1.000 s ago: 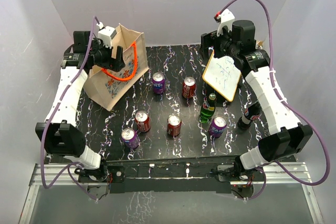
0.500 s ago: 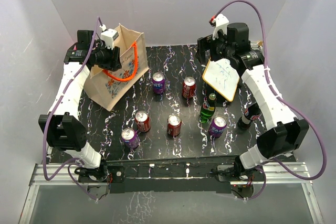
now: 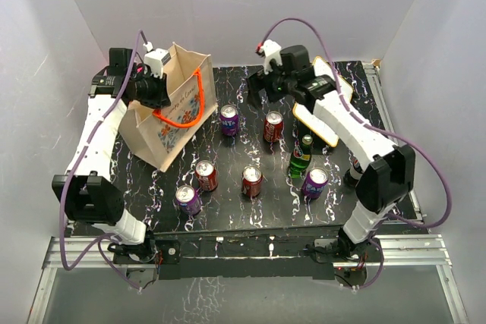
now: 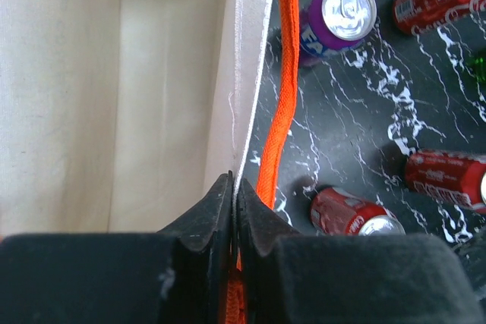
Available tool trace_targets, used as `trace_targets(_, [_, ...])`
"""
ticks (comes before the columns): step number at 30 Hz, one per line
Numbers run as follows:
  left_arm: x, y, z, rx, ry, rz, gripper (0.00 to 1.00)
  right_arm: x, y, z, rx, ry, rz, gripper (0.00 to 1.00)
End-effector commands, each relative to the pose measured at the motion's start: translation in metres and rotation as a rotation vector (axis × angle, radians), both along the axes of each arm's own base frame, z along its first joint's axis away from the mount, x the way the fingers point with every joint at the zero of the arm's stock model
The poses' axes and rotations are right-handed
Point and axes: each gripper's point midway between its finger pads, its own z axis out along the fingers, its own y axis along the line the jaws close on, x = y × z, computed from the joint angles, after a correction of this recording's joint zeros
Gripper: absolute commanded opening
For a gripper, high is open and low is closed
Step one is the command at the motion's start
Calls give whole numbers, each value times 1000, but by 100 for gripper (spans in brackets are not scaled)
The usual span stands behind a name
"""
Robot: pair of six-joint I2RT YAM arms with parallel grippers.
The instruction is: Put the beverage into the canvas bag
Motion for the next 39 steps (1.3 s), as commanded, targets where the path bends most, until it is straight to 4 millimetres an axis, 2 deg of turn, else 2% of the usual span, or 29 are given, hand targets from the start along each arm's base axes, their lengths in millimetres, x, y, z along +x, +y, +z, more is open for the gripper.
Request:
trace_targets(1, [-33,-5,14,-49,9,-3,4,5,53,6,66,-67,93,98])
trace_targets(2, [-35,-6,14,-56,9,1,4,7,64,-9,57,-44,109,98])
trace_targets(7, [-42,-6,7,-65,27,16,3,12,101,-43,28,-29,148,98])
trace_targets(14, [-47,-4,5,-63,30,23,2,35,118,-77,-34,-30,103,98])
trace_targets(28, [-43,-5,7,-64,19,17,2,50,125,-108,-101,-36,57,98])
trace_targets(39, [-43,-5,6,-62,20,10,2,58,135,-120,-89,-21,63,99])
